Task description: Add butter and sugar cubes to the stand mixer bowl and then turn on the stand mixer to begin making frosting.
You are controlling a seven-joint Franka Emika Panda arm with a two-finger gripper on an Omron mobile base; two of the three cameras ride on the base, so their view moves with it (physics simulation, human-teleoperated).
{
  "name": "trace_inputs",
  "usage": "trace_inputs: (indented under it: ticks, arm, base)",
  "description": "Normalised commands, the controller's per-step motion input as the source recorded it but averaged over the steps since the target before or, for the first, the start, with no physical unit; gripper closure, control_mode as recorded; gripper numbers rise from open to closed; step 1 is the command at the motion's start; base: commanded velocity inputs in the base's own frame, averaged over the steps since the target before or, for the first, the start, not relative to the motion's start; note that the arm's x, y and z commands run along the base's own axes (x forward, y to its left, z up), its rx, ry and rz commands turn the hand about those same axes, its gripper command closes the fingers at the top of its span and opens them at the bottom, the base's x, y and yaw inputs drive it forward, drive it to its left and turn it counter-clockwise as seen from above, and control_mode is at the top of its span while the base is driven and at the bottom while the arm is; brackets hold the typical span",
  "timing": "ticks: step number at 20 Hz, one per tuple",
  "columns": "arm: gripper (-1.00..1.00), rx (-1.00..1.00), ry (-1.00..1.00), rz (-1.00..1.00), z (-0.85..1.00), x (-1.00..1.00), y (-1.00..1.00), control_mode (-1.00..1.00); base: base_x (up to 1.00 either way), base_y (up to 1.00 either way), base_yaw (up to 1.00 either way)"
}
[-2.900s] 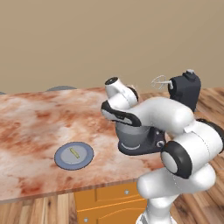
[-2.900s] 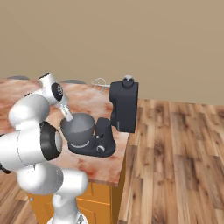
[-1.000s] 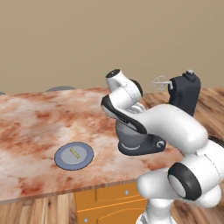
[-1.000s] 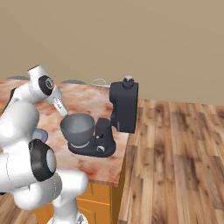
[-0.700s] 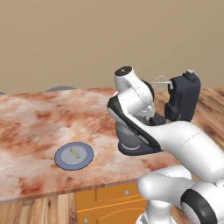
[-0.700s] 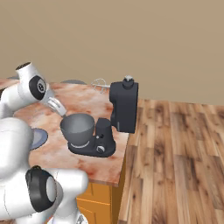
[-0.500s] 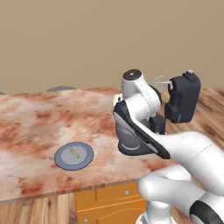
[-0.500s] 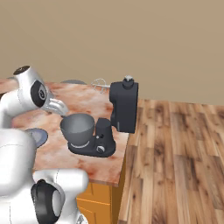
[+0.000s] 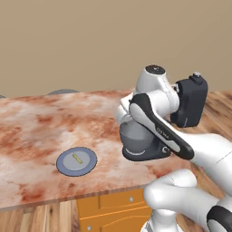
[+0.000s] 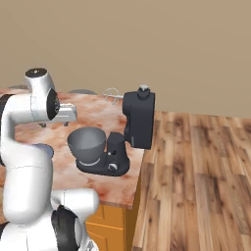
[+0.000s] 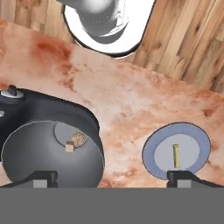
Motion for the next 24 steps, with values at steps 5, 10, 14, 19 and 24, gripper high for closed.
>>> trace_inputs:
  ticks: [5, 10, 14, 19, 24]
  arm:
    - [-1.0, -0.03, -0.01, 0.2, 0.5, -0.28, 0.52, -1.0]
    - [-1.0, -0.11, 0.0, 0.0, -0.02, -0.46, 0.58, -1.0]
    - [-1.0, -0.12, 0.0, 0.0, -0.11, -0.3, 0.64, -1.0]
    - [-1.0, -0.11, 0.11, 0.0, -0.32, 0.04, 0.49, -1.0]
    - [-1.0, -0.07, 0.3, 0.0, -0.65, 0.4, 0.52, -1.0]
  base:
    - [0.0, 0.0, 0.0]
    - [0.0, 0.0, 0.0]
    - [0.0, 0.0, 0.0]
    - [0.0, 0.0, 0.0]
    - [0.0, 0.0, 0.0]
